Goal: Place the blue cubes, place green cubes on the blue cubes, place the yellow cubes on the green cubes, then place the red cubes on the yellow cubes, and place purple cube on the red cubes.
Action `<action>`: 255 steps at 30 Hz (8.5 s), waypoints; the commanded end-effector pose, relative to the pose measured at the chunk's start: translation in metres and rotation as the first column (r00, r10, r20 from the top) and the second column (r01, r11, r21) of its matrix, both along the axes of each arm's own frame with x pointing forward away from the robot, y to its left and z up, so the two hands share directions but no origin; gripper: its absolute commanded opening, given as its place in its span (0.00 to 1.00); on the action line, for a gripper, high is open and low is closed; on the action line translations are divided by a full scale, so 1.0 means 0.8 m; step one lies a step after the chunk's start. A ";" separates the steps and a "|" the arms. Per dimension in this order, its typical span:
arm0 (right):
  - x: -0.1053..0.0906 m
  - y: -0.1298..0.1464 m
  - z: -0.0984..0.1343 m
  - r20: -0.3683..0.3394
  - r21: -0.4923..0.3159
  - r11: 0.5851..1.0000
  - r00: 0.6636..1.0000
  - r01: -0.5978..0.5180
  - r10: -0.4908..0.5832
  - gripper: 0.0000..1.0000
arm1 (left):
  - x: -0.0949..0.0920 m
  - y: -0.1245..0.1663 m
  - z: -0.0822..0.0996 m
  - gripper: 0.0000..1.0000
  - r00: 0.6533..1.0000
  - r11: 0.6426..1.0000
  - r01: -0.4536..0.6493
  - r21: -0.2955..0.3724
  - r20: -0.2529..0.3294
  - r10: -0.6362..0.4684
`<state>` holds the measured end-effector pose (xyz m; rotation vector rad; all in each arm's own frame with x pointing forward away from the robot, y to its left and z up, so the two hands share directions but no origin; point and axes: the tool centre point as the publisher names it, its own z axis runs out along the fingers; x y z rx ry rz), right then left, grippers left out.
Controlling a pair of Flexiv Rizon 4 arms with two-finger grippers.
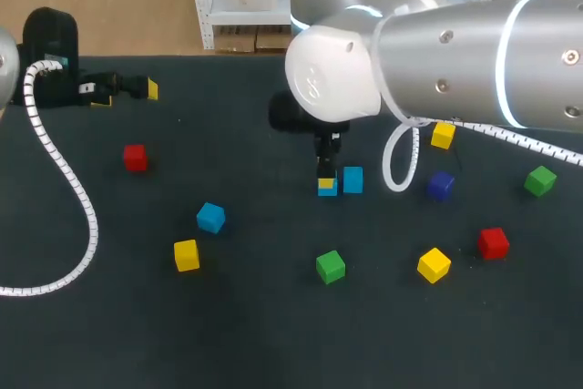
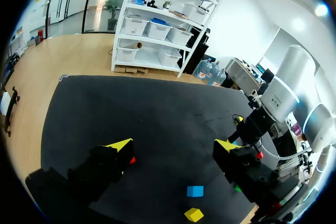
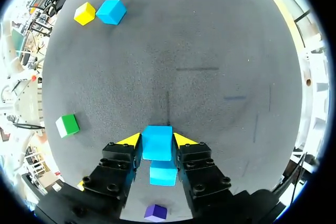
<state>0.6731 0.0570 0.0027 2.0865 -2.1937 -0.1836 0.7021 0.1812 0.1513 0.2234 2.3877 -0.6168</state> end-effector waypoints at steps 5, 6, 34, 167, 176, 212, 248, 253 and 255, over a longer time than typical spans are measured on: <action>0.000 -0.005 0.005 0.011 -0.001 1.000 1.000 0.006 -0.006 0.00 | -0.001 0.002 -0.002 1.00 1.000 1.000 0.006 -0.008 0.005 -0.006; 0.000 -0.005 0.005 0.011 -0.001 1.000 1.000 0.006 -0.006 0.00 | -0.001 0.002 -0.002 1.00 1.000 1.000 0.006 -0.008 0.005 -0.006; 0.004 -0.004 -0.001 0.010 0.004 1.000 1.000 0.005 -0.005 1.00 | -0.001 0.002 -0.002 1.00 1.000 1.000 0.006 -0.008 0.005 -0.006; -0.039 -0.143 0.111 0.202 0.603 0.749 0.856 0.275 -0.477 1.00 | -0.001 0.002 -0.002 1.00 1.000 1.000 0.006 -0.008 0.005 -0.006; -0.022 -0.153 0.138 0.220 0.652 0.707 0.824 0.274 -0.522 1.00 | -0.001 0.002 -0.002 1.00 1.000 1.000 0.006 -0.008 0.005 -0.006; -0.021 -0.150 0.136 0.217 0.658 0.702 0.825 0.271 -0.521 1.00 | -0.074 -0.064 -0.015 1.00 0.949 0.920 0.290 0.263 -0.205 -0.240; -0.021 -0.150 0.136 0.217 0.658 0.702 0.825 0.271 -0.521 1.00 | -0.114 -0.121 -0.185 1.00 0.741 0.807 0.489 0.331 -0.645 -0.185; -0.021 -0.150 0.136 0.217 0.658 0.702 0.825 0.271 -0.521 1.00 | -0.112 -0.115 -0.183 0.78 0.748 0.799 0.484 0.357 -0.642 -0.166; -0.021 -0.150 0.136 0.217 0.658 0.702 0.825 0.271 -0.521 1.00 | -0.114 -0.115 -0.185 0.80 0.746 0.794 0.488 0.362 -0.646 -0.164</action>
